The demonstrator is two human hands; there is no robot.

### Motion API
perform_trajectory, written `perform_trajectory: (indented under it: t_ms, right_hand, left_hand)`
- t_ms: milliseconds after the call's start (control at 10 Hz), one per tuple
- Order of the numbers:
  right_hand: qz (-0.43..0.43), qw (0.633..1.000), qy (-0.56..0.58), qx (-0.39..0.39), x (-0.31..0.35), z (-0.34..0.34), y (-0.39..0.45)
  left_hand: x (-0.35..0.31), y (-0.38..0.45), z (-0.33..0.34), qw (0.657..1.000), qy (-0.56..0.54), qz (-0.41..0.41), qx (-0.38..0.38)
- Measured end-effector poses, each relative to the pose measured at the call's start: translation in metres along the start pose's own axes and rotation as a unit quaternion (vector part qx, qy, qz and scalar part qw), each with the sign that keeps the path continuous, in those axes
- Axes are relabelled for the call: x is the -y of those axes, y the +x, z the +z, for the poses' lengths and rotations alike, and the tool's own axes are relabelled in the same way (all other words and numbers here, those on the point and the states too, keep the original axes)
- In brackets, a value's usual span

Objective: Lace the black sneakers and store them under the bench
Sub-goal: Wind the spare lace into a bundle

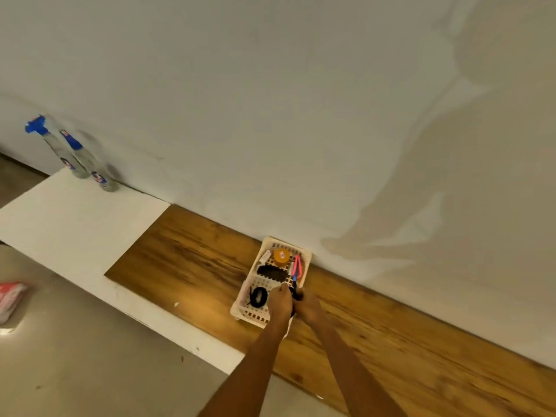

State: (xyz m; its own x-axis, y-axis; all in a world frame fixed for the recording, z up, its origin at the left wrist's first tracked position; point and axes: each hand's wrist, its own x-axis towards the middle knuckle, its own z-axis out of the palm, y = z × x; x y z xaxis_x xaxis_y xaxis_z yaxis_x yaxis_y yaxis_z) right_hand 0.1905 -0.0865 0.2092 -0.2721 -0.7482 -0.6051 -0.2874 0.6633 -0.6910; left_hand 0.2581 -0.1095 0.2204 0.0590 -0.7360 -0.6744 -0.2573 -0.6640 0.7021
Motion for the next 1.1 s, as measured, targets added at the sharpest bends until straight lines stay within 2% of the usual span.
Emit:
perform_trajectory:
  t_ms: [100,200,300,500,600,700,900,1000,1100]
  right_hand:
    - [0.024,1.0,-0.009,-0.004,0.0,0.037,0.038]
    - [0.047,0.998,-0.029,-0.022,-0.007,0.061,0.072]
    - [0.081,0.995,-0.047,-0.044,-0.014,0.072,0.093]
    - [0.07,0.984,-0.148,-0.074,-0.024,0.087,0.111]
    - [0.088,0.974,-0.184,-0.1,-0.019,0.091,0.112]
    - [0.091,0.964,-0.229,-0.094,-0.013,0.089,0.114]
    - [0.107,0.966,-0.218,-0.084,-0.012,0.089,0.128]
    - [0.118,0.974,-0.177,-0.075,-0.02,0.092,0.132]
    - [0.112,0.983,-0.134,-0.059,-0.03,0.098,0.125]
  left_hand:
    - [0.013,0.054,-0.016,0.995,-0.066,-0.08,-0.005]
    - [0.029,0.099,-0.018,0.981,-0.121,-0.148,0.034]
    - [0.041,0.123,-0.015,0.969,-0.161,-0.182,0.05]
    - [0.044,0.133,-0.004,0.951,-0.22,-0.216,0.018]
    - [0.041,0.131,-0.001,0.931,-0.291,-0.219,0.007]
    - [0.045,0.138,0.0,0.937,-0.278,-0.211,0.008]
    - [0.053,0.148,-0.003,0.987,-0.085,-0.124,0.05]
    - [0.051,0.149,-0.006,0.995,-0.035,-0.09,0.034]
    - [0.06,0.157,0.002,0.991,-0.052,-0.123,-0.008]
